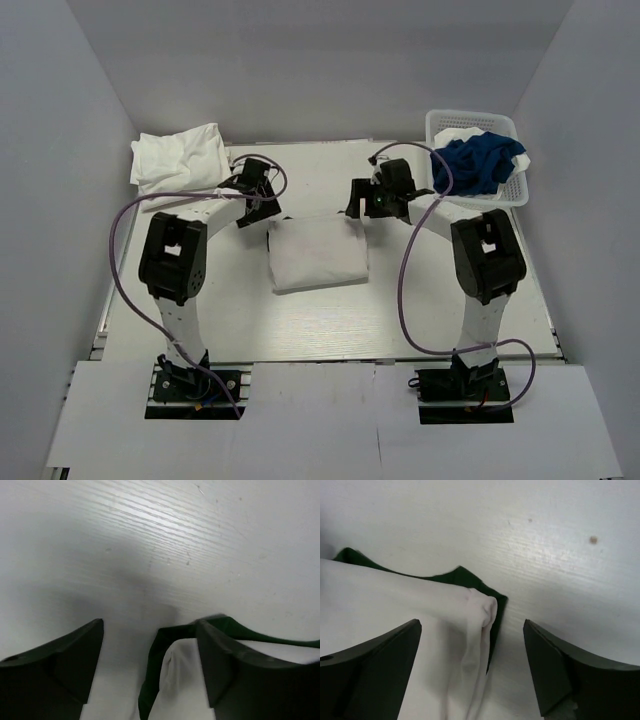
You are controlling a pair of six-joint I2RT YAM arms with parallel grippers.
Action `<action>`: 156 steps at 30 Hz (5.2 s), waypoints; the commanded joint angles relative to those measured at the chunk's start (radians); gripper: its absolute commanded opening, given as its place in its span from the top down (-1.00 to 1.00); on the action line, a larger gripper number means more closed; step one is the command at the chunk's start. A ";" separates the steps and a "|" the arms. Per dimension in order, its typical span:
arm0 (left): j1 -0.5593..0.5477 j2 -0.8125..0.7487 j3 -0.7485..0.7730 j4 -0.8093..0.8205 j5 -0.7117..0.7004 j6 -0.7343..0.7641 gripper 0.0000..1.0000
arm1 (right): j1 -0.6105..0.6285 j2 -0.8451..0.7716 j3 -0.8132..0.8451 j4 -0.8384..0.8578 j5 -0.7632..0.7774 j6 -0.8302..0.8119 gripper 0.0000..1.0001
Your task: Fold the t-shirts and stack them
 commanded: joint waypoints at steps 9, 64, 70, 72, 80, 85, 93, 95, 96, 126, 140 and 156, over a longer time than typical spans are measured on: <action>-0.003 -0.329 -0.239 -0.008 0.170 -0.012 -0.98 | 0.001 -0.342 -0.164 0.100 -0.180 0.018 -0.81; 0.037 0.021 0.289 0.340 -0.472 1.048 1.00 | -0.007 -0.545 -0.458 0.252 0.027 -0.052 -0.81; 0.085 0.039 0.424 0.296 -0.404 1.090 1.00 | -0.007 -0.539 -0.456 0.250 0.039 -0.052 -0.81; 0.095 0.048 0.482 0.255 -0.392 1.090 1.00 | -0.005 -0.533 -0.453 0.250 0.033 -0.049 -0.81; 0.125 0.134 0.736 0.107 -0.427 1.061 1.00 | -0.005 -0.531 -0.449 0.239 0.033 -0.049 -0.81; 0.143 0.125 0.740 0.110 -0.441 1.015 1.00 | -0.007 -0.531 -0.450 0.235 0.033 -0.049 -0.81; 0.230 0.182 0.803 0.095 -0.486 0.909 1.00 | -0.005 -0.527 -0.443 0.229 0.039 -0.049 -0.81; 0.252 0.212 0.826 0.073 -0.467 0.880 1.00 | -0.008 -0.525 -0.443 0.226 0.041 -0.049 -0.81; 0.263 0.212 0.826 0.073 -0.455 0.869 1.00 | -0.007 -0.519 -0.436 0.224 0.041 -0.049 -0.81; 0.497 0.369 0.868 0.067 -0.375 0.757 -0.86 | -0.004 -0.468 -0.381 0.141 0.085 -0.075 -0.81; 0.476 0.245 0.878 -0.153 -0.182 0.545 -1.00 | -0.007 -0.502 -0.396 0.149 0.090 -0.066 -0.81; 0.130 -0.754 -0.581 0.457 0.453 0.026 -1.00 | -0.007 -0.630 -0.550 0.327 0.042 0.069 -0.81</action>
